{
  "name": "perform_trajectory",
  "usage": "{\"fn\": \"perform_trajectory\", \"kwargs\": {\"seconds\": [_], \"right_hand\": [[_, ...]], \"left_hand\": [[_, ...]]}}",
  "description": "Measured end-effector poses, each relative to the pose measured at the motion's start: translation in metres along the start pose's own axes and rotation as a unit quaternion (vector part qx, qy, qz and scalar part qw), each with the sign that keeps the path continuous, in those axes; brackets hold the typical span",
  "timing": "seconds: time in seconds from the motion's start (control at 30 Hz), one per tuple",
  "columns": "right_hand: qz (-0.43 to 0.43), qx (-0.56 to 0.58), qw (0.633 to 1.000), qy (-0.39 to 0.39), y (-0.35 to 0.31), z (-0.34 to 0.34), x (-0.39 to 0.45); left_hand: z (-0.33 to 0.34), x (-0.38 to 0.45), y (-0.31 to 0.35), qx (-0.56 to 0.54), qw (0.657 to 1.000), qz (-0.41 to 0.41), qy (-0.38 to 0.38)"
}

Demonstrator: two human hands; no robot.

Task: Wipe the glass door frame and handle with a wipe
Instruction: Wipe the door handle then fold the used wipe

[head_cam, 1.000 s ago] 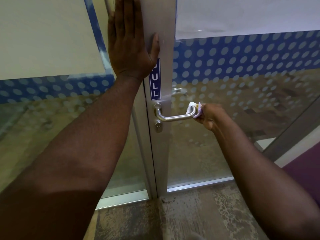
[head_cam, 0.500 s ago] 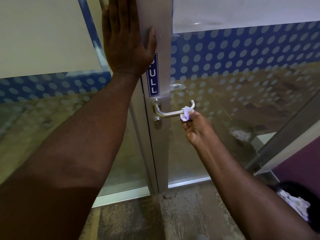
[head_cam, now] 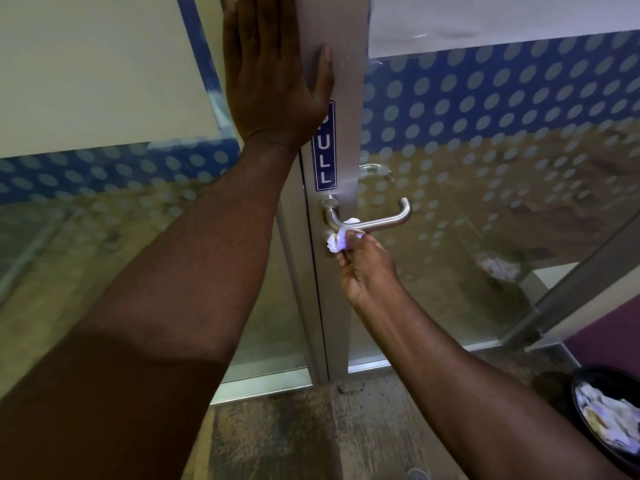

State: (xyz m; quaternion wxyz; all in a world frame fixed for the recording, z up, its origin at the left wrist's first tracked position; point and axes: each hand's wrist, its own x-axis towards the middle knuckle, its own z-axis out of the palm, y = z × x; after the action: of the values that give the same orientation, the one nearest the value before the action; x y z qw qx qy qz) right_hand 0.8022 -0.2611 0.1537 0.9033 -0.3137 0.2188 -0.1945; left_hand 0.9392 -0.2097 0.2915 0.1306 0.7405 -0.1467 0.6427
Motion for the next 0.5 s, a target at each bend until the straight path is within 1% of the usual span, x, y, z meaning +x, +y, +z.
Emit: {"fn": "perform_trajectory", "kwargs": {"seconds": [0.13,0.2,0.27,0.43,0.5], "right_hand": [[0.027,-0.002,0.999,-0.025,0.006,-0.001,0.004],[0.032,-0.022,0.998,-0.040,0.007,0.001,0.004],[0.050,-0.014,0.998,-0.048,0.007,0.001,0.007],[0.093,0.011,0.990,-0.109,0.003,0.001,0.015],[0.105,0.037,0.988,-0.111,0.003,0.000,0.013]], "left_hand": [[-0.002,-0.001,0.000,0.001,1.000,-0.003,-0.020],[-0.003,-0.001,-0.001,0.002,0.998,-0.007,-0.063],[-0.004,-0.002,-0.001,-0.003,0.995,-0.015,-0.094],[-0.001,-0.003,-0.001,-0.017,0.996,-0.017,-0.090],[0.002,-0.003,-0.002,-0.010,0.998,-0.015,-0.063]]}}
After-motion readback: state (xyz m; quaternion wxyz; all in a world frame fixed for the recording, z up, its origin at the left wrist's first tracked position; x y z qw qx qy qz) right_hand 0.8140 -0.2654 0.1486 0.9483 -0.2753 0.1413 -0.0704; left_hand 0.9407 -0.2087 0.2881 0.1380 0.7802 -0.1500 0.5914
